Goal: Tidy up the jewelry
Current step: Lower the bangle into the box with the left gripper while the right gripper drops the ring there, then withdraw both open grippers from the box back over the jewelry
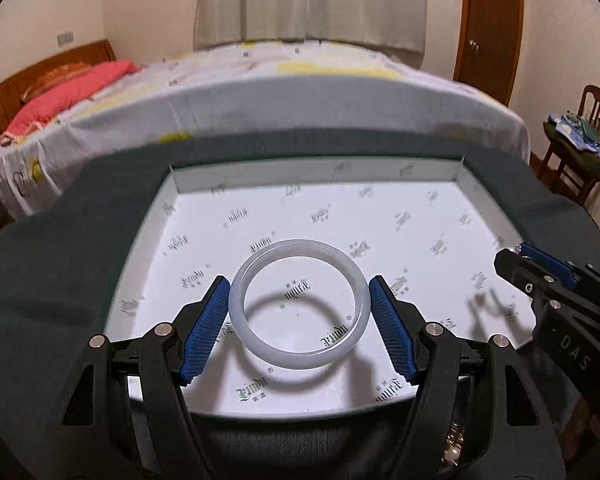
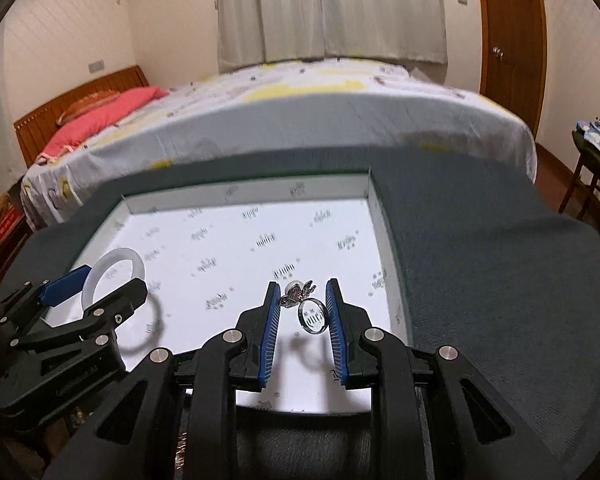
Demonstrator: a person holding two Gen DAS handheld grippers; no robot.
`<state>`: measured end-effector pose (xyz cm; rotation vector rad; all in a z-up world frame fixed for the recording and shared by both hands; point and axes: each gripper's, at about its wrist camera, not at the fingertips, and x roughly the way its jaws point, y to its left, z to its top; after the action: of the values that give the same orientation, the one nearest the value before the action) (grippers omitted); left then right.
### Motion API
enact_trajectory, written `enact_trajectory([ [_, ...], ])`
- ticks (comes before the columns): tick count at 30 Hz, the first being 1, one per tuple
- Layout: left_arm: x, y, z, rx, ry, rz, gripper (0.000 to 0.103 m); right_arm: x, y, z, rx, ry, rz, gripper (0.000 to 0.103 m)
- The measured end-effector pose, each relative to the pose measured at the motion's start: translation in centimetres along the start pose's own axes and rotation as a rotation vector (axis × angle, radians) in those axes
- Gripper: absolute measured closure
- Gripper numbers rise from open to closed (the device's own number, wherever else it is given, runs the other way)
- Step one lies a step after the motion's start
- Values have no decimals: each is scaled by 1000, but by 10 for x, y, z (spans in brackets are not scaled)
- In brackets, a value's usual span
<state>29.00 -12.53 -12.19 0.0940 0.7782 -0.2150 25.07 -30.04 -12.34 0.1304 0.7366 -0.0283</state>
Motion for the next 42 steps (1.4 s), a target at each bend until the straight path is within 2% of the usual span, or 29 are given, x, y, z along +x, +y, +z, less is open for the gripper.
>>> enact_trajectory([
  [4, 12, -3, -5, 15, 42, -7, 34, 12, 1, -4, -9, 44, -5, 79],
  [11, 17, -5, -5, 26, 78, -31, 33, 17, 1, -4, -19, 67, -23, 79],
  [13, 18, -4, -4, 22, 77, -36, 30, 18, 1, -3, -25, 71, -20, 77],
  [15, 17, -4, -4, 24, 70, -35, 21, 18, 4, -3, -39, 69, -13, 68],
  [17, 15, -6, -3, 32, 63, -33, 19, 15, 4, -4, -40, 56, -46, 55],
  [18, 16, -6, -3, 29, 64, -36, 19, 15, 2, -3, -29, 53, -39, 52],
  [23, 7, -5, -3, 29, 47, -33, 17, 3, -7, -3, 5, 27, -33, 49],
  [28, -32, -4, -4, 49, -49, 2, 16, -32, -4, -7, 26, -35, -26, 49],
  [32, -69, 6, -14, 27, -101, 30, 15, -64, 3, -21, 29, -77, -21, 49],
  [42, -140, 48, -71, -59, -135, 125, 15, -112, 35, -87, 19, -79, -1, 48],
])
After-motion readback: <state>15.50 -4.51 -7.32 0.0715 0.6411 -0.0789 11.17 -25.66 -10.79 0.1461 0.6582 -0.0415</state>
